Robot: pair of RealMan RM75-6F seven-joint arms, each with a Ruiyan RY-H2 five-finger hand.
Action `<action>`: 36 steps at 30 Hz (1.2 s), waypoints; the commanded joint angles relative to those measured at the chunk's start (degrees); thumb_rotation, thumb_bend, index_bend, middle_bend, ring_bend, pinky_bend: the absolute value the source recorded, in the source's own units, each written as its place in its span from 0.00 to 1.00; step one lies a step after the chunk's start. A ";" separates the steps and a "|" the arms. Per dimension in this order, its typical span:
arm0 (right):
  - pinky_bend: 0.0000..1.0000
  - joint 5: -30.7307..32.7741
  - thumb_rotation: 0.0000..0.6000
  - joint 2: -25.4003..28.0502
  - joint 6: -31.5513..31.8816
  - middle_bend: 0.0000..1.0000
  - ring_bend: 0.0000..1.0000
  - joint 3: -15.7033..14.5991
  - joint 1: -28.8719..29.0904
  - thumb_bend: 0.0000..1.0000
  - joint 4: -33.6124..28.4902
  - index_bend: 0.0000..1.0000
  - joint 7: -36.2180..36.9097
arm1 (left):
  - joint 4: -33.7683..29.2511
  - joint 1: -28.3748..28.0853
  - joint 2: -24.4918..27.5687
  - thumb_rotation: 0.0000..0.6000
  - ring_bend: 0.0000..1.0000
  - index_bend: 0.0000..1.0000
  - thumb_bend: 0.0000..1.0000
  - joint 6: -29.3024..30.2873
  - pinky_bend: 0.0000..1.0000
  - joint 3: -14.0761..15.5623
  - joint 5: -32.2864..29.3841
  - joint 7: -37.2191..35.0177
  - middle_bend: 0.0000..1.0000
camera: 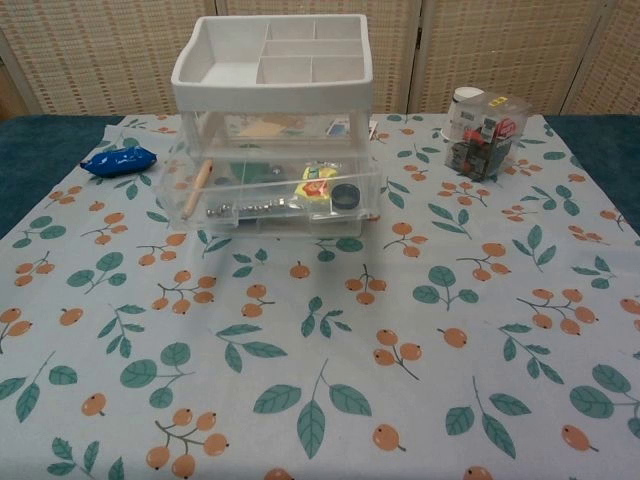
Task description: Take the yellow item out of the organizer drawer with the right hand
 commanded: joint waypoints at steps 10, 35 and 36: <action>0.51 -3.30 1.00 1.90 -3.03 0.38 0.34 1.84 2.06 0.12 -2.90 0.25 -3.13 | 0.80 0.16 -0.06 1.00 0.16 0.15 0.22 0.18 0.10 -0.01 -0.16 -0.90 0.18; 1.00 17.99 1.00 6.85 -52.48 0.99 1.00 18.68 41.95 0.97 -10.59 0.25 -13.17 | 4.14 1.39 0.14 1.00 0.16 0.15 0.22 0.66 0.10 0.30 -1.44 -4.79 0.18; 1.00 19.28 1.00 6.60 -53.68 1.00 1.00 18.77 43.33 0.99 -10.24 0.25 -13.53 | 4.27 1.38 0.08 1.00 0.16 0.15 0.22 0.61 0.10 0.29 -1.47 -4.87 0.18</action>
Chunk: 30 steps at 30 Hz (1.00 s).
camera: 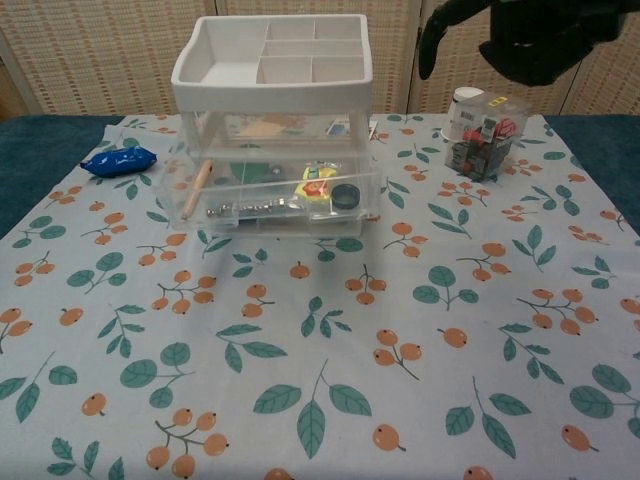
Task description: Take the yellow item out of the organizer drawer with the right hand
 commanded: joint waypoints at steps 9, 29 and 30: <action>1.00 16.56 1.00 -3.15 -13.67 1.00 1.00 -0.14 19.10 1.00 4.30 0.25 -6.32 | 1.52 -0.11 -0.63 1.00 0.16 0.15 0.22 -0.78 0.10 -0.11 -0.79 -1.03 0.18; 1.00 30.64 1.00 -10.57 -12.91 1.00 1.00 -15.24 34.09 1.00 11.03 0.27 -13.09 | 3.72 -0.20 -2.12 1.00 0.16 0.15 0.22 -2.02 0.10 -0.40 -2.44 -1.12 0.18; 1.00 30.86 1.00 -10.77 -12.89 1.00 1.00 -15.53 34.44 1.00 11.22 0.27 -12.97 | 3.74 -0.19 -2.13 1.00 0.16 0.15 0.22 -2.05 0.10 -0.41 -2.52 -1.07 0.18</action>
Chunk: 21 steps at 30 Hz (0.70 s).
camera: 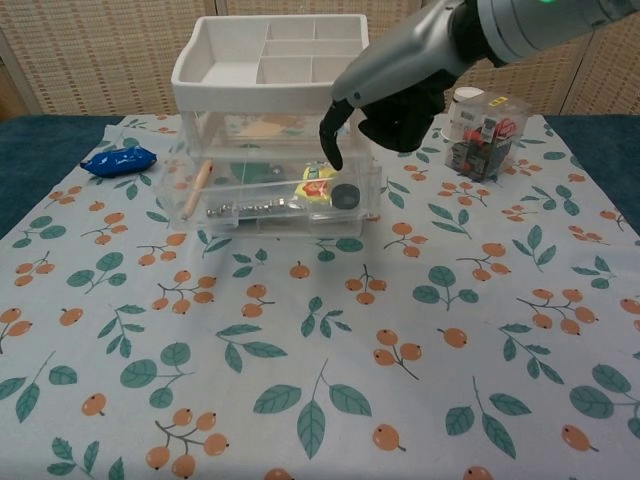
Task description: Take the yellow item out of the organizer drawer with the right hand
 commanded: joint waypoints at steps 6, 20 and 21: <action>1.00 1.79 1.00 -2.07 0.13 1.00 1.00 -2.65 3.45 1.00 1.95 0.32 0.57 | 0.14 0.02 -0.20 1.00 0.16 0.15 0.22 -0.28 0.10 -0.11 -0.50 0.26 0.18; 1.00 3.78 1.00 -4.89 0.42 1.00 1.00 -5.30 8.40 1.00 4.03 0.32 1.77 | 0.89 0.02 -0.52 1.00 0.16 0.15 0.22 -0.58 0.10 -0.34 -1.16 0.04 0.18; 1.00 3.97 1.00 -5.05 0.53 1.00 1.00 -5.37 8.70 1.00 4.18 0.32 1.88 | 0.95 0.04 -0.54 1.00 0.16 0.14 0.22 -0.56 0.10 -0.35 -1.18 0.00 0.18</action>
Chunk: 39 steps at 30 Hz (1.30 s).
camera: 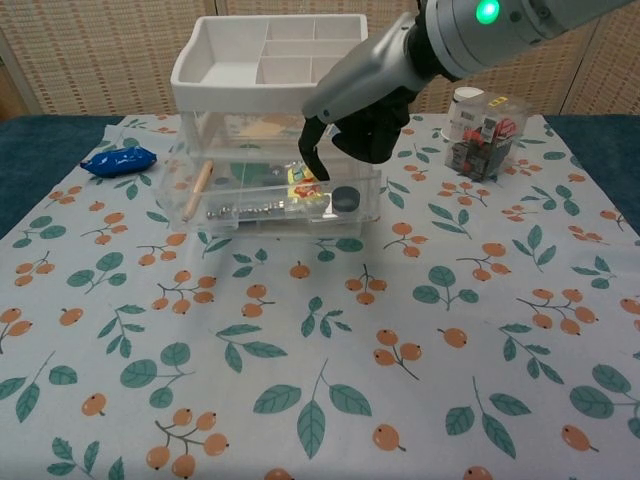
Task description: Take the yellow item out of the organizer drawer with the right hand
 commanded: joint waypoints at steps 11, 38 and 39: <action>1.00 2.67 1.00 -2.51 0.39 1.00 1.00 -1.05 4.56 1.00 2.27 0.32 1.21 | 0.55 0.29 -0.08 1.00 0.16 0.15 0.22 -0.04 0.10 -0.02 -0.55 -0.24 0.18; 1.00 5.11 1.00 -2.83 1.57 1.00 1.00 -5.68 8.74 1.00 1.17 0.32 1.10 | 1.08 0.52 -0.20 1.00 0.16 0.14 0.22 0.11 0.10 -0.13 -0.65 -0.76 0.18; 1.00 5.37 1.00 -3.13 1.52 1.00 1.00 -5.82 8.98 1.00 1.49 0.32 1.06 | 1.13 0.55 -0.19 1.00 0.16 0.14 0.22 0.09 0.10 -0.15 -0.75 -0.78 0.18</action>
